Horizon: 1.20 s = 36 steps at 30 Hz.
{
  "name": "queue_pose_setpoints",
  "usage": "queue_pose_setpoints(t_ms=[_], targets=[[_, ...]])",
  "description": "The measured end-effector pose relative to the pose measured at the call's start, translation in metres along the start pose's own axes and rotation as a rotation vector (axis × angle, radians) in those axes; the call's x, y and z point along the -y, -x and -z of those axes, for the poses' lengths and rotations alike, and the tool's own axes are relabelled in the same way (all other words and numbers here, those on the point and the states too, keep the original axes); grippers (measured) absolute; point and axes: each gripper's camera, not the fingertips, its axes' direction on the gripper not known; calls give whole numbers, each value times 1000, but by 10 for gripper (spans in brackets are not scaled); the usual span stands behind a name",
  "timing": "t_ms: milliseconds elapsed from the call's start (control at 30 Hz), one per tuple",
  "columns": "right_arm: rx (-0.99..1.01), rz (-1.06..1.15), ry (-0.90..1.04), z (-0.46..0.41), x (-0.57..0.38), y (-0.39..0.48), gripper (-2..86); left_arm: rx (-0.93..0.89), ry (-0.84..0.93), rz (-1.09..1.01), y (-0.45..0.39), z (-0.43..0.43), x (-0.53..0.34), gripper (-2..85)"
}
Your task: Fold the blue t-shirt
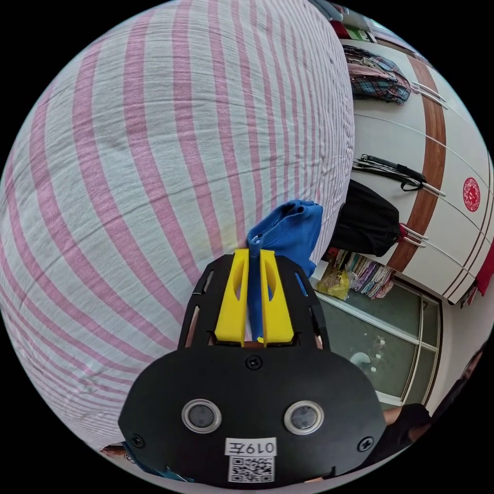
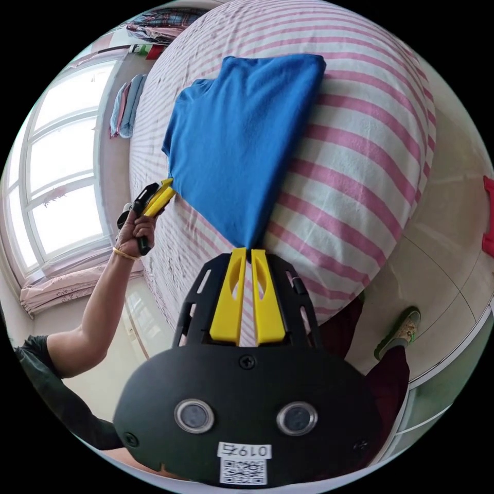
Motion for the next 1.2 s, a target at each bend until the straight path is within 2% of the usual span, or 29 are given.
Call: queue_pose_setpoints(t_ms=[333,533,633,700,800,867,967,1067,1200], targets=[[-44,49,23,-2,-6,25,10,134,-28,-14,11,-21,13,49],[-42,96,103,7,-6,31,55,-22,69,12,34,-32,30,127],[-116,154,42,35,-8,40,46,-49,6,16,44,-16,29,139],[-211,210,-61,61,-5,53,47,-12,-43,-81,31,-13,30,142],[-371,324,-162,84,16,79,71,204,-38,-368,-24,-44,42,150],[-433,371,-156,87,34,90,72,470,-32,-658,-73,-88,46,148],[-470,394,-139,84,60,97,68,627,50,-907,-104,-146,47,131],[-445,376,-117,79,76,97,67,649,161,-984,-108,-190,54,97],[-436,348,-105,74,85,96,19,657,166,-947,-100,-214,67,37]])
